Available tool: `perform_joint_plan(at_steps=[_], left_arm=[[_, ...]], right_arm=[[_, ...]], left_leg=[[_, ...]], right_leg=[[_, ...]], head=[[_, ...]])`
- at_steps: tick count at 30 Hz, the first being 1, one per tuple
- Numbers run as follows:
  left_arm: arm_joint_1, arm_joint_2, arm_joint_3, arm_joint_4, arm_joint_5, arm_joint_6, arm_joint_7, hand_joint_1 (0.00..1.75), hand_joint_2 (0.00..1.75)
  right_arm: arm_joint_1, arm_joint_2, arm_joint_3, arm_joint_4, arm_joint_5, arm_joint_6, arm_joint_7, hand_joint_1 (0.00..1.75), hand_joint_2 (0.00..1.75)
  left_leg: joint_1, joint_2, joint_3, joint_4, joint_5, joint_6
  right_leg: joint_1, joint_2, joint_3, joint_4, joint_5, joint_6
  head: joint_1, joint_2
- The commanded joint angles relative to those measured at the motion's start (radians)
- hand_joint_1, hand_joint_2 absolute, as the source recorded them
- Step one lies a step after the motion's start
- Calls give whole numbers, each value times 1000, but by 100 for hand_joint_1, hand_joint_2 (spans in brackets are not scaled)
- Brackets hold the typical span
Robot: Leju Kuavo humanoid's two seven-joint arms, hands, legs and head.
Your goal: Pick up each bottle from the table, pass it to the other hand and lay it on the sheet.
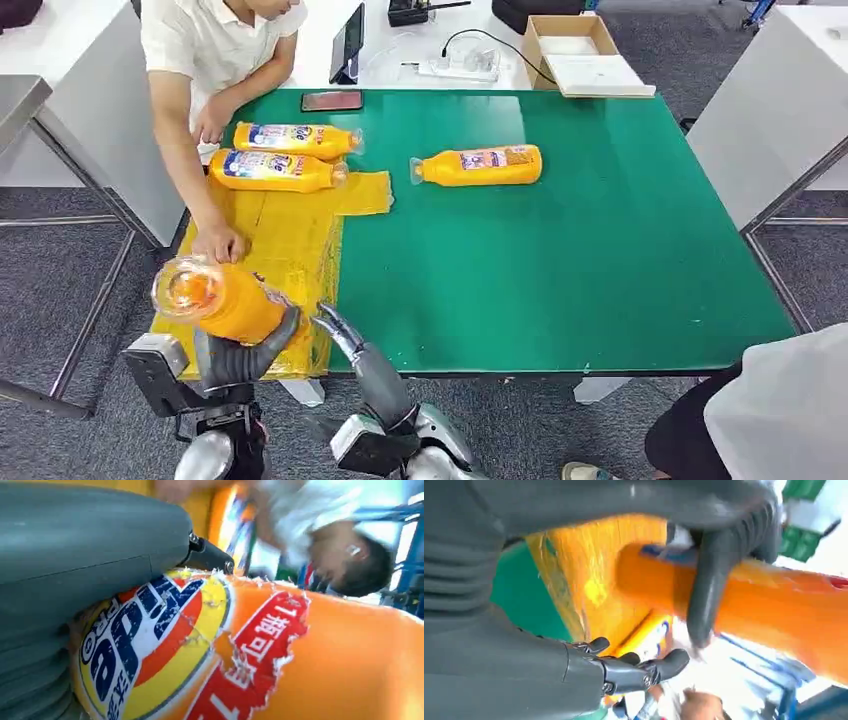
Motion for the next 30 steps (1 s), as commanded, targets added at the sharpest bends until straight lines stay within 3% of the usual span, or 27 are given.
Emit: perform_joint_plan(at_steps=[1, 15, 16, 18, 22, 25, 30], left_arm=[[-137, 68, 137, 276, -393, 160, 31, 175, 175], [-173, 59, 142, 329, -474, 154, 47, 175, 175], [-186, 77, 114, 364, -584, 150, 95, 175, 175], [-261, 110, 57, 480, -846, 98, 213, 175, 175], [-466, 109, 3, 829, -1055, 2, 349, 175, 175], [-586, 89, 10, 1049, -1085, -60, 388, 175, 175], [-674, 100, 35, 1202, -1080, -130, 433, 175, 175]], right_arm=[[77, -12, -53, -51, 8, -72, -52, 0, 0], [83, -15, -58, -72, 1, -76, -58, 0, 0], [85, -8, -68, -70, -9, -80, -62, 0, 0], [86, -9, -74, -89, -26, -73, -67, 0, 0], [58, -11, -59, -86, -43, -20, -50, 0, 0], [41, -5, -45, -55, -56, 16, -40, 0, 0], [29, 4, -39, -8, -67, 35, -39, 0, 0]], left_leg=[[0, -3, 5, -4, 1, -2], [0, -1, 2, -1, 1, -2], [1, -1, 4, -2, 0, -2], [0, -2, 2, -1, 1, -2], [0, -8, 2, -2, 2, -2], [0, -6, 2, -2, 3, -3], [1, -3, 3, -1, 3, -4]], right_leg=[[1, -4, 6, -3, -1, -2], [0, -2, 3, -1, -1, -1], [1, -3, 5, -1, -1, -2], [0, -3, 2, -1, -1, -1], [0, -8, 3, -1, -1, -2], [0, -6, 3, -1, 0, -2], [1, -4, 4, 0, 0, -2]], head=[[0, 0], [0, 0], [0, 0], [0, 0], [0, 0], [0, 0], [0, 0]])
